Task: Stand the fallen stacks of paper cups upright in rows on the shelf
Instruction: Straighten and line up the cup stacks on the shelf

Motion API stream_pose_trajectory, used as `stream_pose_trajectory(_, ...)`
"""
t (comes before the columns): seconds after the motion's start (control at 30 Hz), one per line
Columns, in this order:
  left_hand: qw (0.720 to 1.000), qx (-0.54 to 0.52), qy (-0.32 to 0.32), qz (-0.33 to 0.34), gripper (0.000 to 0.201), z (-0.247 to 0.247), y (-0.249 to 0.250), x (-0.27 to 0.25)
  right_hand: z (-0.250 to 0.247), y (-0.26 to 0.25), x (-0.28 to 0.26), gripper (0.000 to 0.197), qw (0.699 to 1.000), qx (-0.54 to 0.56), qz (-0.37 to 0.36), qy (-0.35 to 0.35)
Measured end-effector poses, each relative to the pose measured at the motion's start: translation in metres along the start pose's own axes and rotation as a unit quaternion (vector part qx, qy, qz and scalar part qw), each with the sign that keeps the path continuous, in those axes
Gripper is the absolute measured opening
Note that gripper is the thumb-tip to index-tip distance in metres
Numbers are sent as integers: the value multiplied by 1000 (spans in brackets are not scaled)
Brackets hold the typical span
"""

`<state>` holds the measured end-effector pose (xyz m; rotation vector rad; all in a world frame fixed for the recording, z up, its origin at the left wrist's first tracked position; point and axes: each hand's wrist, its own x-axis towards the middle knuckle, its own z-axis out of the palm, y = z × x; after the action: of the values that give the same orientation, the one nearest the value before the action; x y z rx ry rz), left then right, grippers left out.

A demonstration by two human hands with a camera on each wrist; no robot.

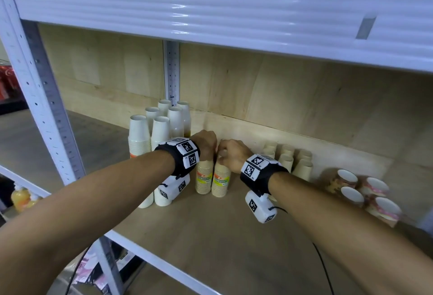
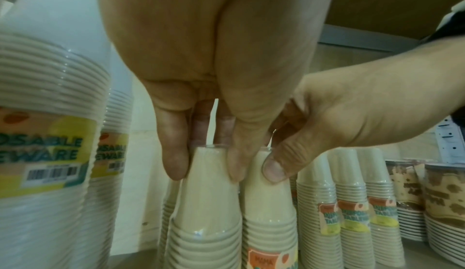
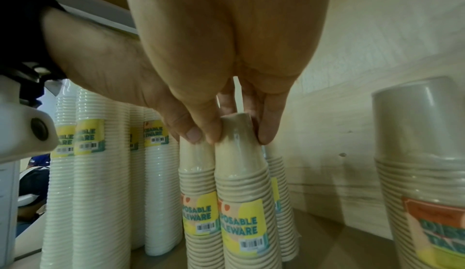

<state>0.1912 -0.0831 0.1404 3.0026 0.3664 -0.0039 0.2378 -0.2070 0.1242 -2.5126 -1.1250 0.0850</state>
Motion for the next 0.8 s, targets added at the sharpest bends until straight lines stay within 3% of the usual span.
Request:
stream_pose_trajectory(0.33, 996, -63, -5, 60, 32, -15, 35, -17, -23, 18, -36, 28, 999, 2, 34, 23)
stream_pose_trajectory(0.8, 989, -79, -1, 122, 35, -6, 105, -4, -52, 67, -84, 23, 991, -30, 118, 58)
